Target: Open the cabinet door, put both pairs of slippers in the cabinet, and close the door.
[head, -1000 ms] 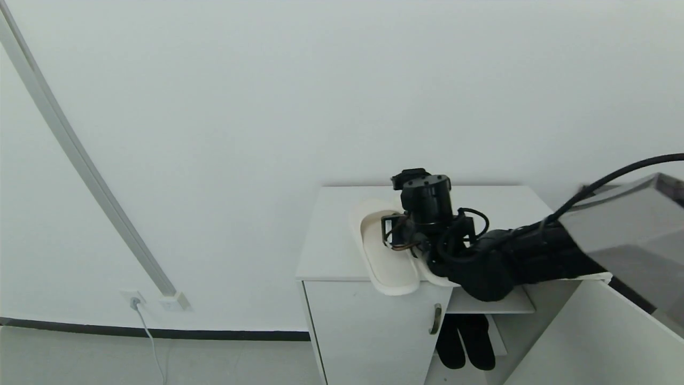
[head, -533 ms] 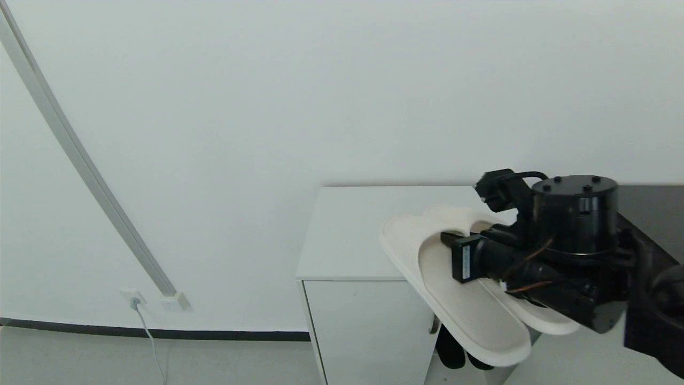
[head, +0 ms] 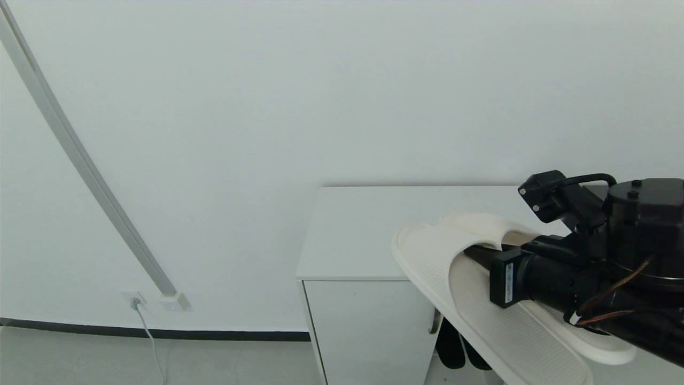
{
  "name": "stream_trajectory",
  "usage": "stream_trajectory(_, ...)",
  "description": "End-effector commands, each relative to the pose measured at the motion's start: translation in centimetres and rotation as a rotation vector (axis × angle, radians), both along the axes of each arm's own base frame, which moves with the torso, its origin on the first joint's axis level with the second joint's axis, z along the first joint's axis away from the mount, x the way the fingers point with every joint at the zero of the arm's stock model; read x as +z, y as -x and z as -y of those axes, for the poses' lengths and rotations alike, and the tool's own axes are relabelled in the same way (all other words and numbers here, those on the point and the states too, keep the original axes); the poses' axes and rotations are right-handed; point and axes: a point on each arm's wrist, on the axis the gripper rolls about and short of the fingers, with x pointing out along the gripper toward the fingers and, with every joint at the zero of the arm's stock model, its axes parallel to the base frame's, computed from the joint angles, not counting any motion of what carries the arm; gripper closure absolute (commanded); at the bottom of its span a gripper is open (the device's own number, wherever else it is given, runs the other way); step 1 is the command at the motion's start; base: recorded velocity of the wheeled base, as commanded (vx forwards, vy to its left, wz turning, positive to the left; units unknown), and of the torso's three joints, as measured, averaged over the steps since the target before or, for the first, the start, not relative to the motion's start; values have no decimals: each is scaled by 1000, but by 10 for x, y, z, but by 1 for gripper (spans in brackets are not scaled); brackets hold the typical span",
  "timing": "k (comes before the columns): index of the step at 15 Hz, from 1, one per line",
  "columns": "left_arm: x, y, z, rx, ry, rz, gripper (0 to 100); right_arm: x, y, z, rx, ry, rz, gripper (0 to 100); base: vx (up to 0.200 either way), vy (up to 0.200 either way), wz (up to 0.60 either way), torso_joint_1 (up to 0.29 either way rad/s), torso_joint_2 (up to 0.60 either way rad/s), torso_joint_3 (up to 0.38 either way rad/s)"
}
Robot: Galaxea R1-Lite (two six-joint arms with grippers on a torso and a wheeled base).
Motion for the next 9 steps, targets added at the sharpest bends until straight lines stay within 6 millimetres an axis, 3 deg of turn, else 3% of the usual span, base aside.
stream_trajectory(1, 0, 0, 0, 0, 0, -1, 100, 1, 5, -1, 14, -4, 5, 100, 0, 0, 0, 0, 0, 0)
stream_trajectory(2, 0, 0, 0, 0, 0, -1, 100, 2, 8, -2, 27, -7, 8, 100, 0, 0, 0, 0, 0, 0)
stream_trajectory(9, 0, 0, 0, 0, 1, -1, 100, 1, 11, -4, 42, -3, 4, 100, -200, 0, 0, 3, 5, 4)
